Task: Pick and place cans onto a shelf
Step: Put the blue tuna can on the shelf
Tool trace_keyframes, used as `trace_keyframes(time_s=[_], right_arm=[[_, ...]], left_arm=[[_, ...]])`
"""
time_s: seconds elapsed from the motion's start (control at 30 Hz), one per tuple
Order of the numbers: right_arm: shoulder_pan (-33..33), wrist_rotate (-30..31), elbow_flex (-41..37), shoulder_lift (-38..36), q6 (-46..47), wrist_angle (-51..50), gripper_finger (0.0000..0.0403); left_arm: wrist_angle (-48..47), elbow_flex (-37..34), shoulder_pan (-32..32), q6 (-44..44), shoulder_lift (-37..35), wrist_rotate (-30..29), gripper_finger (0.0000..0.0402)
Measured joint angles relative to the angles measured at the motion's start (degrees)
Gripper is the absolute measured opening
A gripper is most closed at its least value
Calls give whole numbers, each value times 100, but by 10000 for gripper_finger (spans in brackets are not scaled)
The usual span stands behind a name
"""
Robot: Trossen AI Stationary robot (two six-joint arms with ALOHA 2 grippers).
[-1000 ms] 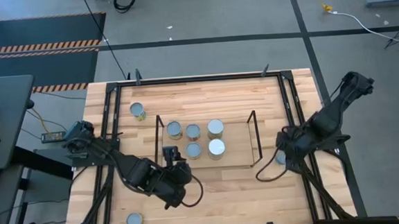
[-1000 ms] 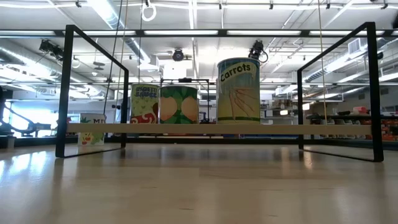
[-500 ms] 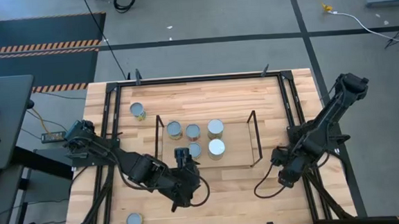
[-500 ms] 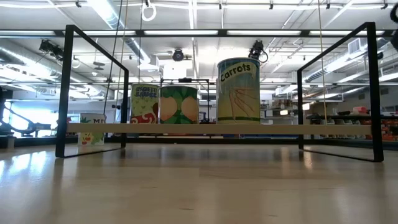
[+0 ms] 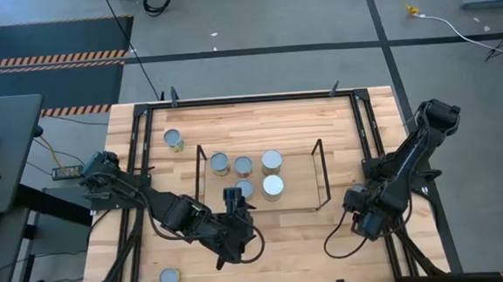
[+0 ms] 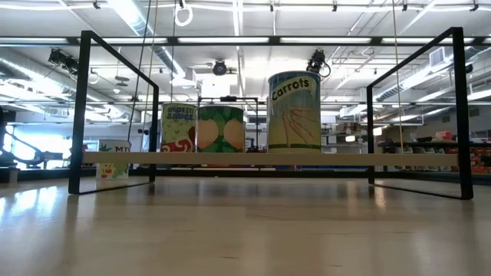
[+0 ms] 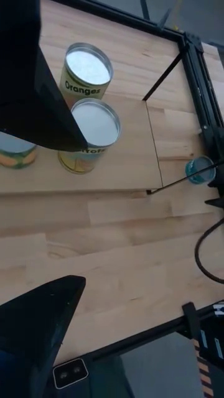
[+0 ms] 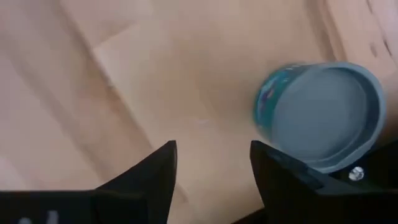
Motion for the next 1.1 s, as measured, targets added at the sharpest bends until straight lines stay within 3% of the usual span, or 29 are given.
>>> trace_keyframes(time_s=[0.13,0.27,0.57,0.73,1.0,1.1], right_arm=[[2,190,384,2,-229,-526,198],[-9,597,273,1,-246,-1071,197],[-203,179,-727,-24,-254,31,184],[-185,26,-440,8,-653,138,140],[-162,-298,-321,119,-2087,924,18],[-162,-426,-153,192,-2278,1078,11]], left_arm=[[19,0,5,-8,0,-5,347],[84,0,39,110,0,-11,347],[105,0,1,104,-2,-10,347],[107,0,-2,120,-2,322,347],[122,0,85,221,-2,117,347],[120,0,144,216,-2,113,347]])
